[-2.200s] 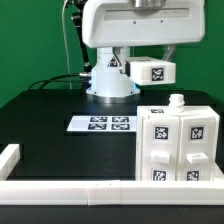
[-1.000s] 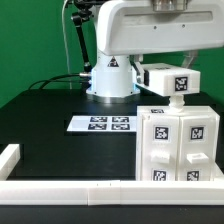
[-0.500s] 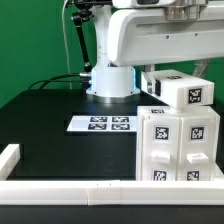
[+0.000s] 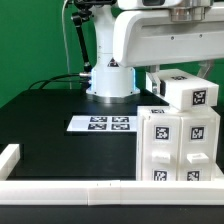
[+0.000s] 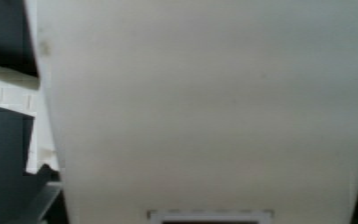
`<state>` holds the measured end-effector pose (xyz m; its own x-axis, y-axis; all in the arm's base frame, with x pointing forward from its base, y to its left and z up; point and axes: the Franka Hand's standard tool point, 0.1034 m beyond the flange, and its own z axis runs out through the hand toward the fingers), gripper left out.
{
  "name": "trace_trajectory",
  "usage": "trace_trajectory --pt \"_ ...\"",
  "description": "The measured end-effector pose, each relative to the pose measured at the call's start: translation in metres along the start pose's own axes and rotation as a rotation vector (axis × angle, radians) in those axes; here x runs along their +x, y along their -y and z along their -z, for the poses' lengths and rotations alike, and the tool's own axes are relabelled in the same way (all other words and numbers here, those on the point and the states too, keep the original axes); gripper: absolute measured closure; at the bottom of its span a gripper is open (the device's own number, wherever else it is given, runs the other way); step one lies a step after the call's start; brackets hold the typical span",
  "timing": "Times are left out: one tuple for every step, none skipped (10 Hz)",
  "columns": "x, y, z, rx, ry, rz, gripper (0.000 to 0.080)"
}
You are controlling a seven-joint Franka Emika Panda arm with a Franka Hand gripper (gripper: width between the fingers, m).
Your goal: Assemble cabinet
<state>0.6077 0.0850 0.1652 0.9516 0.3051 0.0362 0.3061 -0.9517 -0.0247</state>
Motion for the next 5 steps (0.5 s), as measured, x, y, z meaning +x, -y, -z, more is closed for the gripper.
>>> trace_trajectory --pt "-0.0053 0.0014 -0.0019 0.000 0.003 -0.003 0.0253" --pt "-0.0076 0.0047 -0.0014 0.000 0.004 -0.012 0.0253" --pt "-0.0071 0.0056 -0.0018 -0.002 -0.001 -0.010 0.0253" --pt "-0.0057 0.0055 -0.0022 -0.004 -0.015 -0.010 0.0253" --pt "-0.0045 0.0052 -0.0031 -0.009 -0.040 -0.010 0.0253"
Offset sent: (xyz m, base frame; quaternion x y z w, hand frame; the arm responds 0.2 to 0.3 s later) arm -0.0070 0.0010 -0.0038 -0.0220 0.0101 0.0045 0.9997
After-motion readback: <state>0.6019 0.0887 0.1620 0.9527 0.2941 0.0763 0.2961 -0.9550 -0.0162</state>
